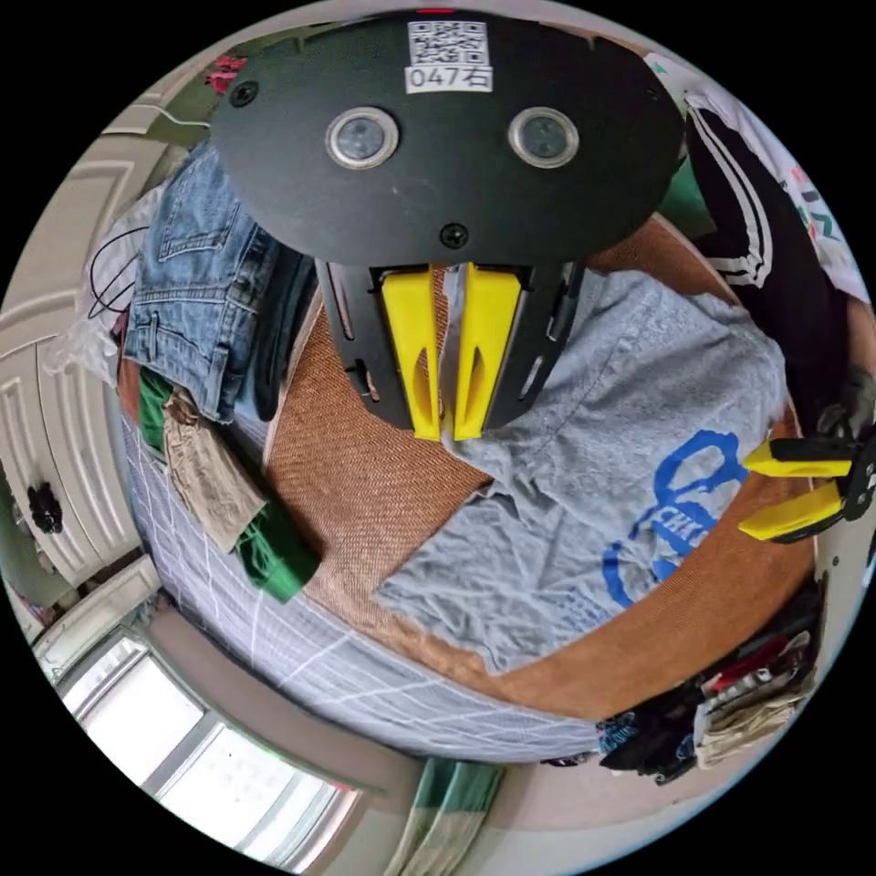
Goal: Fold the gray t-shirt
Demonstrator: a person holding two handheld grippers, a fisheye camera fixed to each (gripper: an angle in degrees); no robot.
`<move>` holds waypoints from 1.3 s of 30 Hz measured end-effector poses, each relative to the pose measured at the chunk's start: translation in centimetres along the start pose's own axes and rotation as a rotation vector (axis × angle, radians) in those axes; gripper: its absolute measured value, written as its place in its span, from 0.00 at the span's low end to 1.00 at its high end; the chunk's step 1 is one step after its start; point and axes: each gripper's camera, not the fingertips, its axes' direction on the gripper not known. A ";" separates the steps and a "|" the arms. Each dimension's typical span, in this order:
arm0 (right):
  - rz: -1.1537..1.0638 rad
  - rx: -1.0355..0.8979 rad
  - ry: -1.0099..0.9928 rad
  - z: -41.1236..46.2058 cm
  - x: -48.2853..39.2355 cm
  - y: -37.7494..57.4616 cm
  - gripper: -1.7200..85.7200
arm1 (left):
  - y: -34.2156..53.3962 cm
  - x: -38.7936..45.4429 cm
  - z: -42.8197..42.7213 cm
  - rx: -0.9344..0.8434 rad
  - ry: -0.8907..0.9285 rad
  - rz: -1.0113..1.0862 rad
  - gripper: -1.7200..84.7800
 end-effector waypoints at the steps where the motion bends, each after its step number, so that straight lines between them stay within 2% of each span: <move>1: 0.070 0.048 -0.010 -0.1 0.4 1.2 0.09 | -0.2 -0.1 0.0 -0.030 -0.011 0.005 0.21; 6: 0.335 0.214 -0.111 -4.9 2.1 10.1 0.09 | -0.4 -0.7 -2.5 -0.049 -0.026 0.034 0.21; 10: 0.463 0.211 -0.209 -5.2 1.0 17.0 0.09 | -1.1 -1.3 -4.7 -0.060 -0.011 0.055 0.18; 13: 0.511 0.163 -0.191 -3.3 -0.2 18.5 0.09 | -1.5 -1.0 -6.5 -0.052 -0.049 0.068 0.16; 15: 0.512 0.162 -0.253 -1.9 -0.7 18.4 0.08 | -1.7 -0.3 -8.2 -0.029 -0.125 0.087 0.15; 17: 0.464 0.185 -0.290 -1.7 -1.9 17.9 0.04 | -1.8 1.8 -11.6 0.068 -0.195 0.153 0.15; 18: 0.451 0.181 -0.274 -2.0 -2.2 17.8 0.04 | -1.9 2.5 -12.4 0.099 -0.179 0.179 0.15; 20: 0.405 0.163 -0.189 -3.7 -3.5 17.9 0.03 | -2.8 6.0 -13.7 0.158 -0.011 0.310 0.14; 22: 0.389 0.154 -0.151 -5.3 -4.0 18.8 0.02 | -4.3 8.4 -11.4 0.070 0.042 0.377 0.13; 25: 0.409 0.125 -0.138 -6.6 -3.9 21.1 0.03 | -5.7 10.1 -6.2 -0.166 -0.128 0.438 0.12; 28: 0.437 0.028 -0.179 -4.8 -3.3 22.8 0.03 | -6.1 8.4 -7.2 -0.179 -0.011 0.434 0.12; 30: 0.468 0.066 -0.203 -5.4 -2.7 24.0 0.03 | -6.3 6.8 -7.8 -0.170 0.030 0.402 0.12; 33: 0.565 0.136 -0.103 -7.9 -1.5 25.8 0.03 | -6.7 5.4 -9.1 -0.154 0.061 0.373 0.12; 35: 0.538 0.206 -0.130 -9.1 -1.3 25.6 0.02 | -7.2 6.0 -10.7 -0.093 0.053 0.390 0.12; 39: 0.420 0.206 -0.183 -9.3 -2.1 22.8 0.03 | -8.2 8.7 -11.6 -0.021 0.123 0.444 0.12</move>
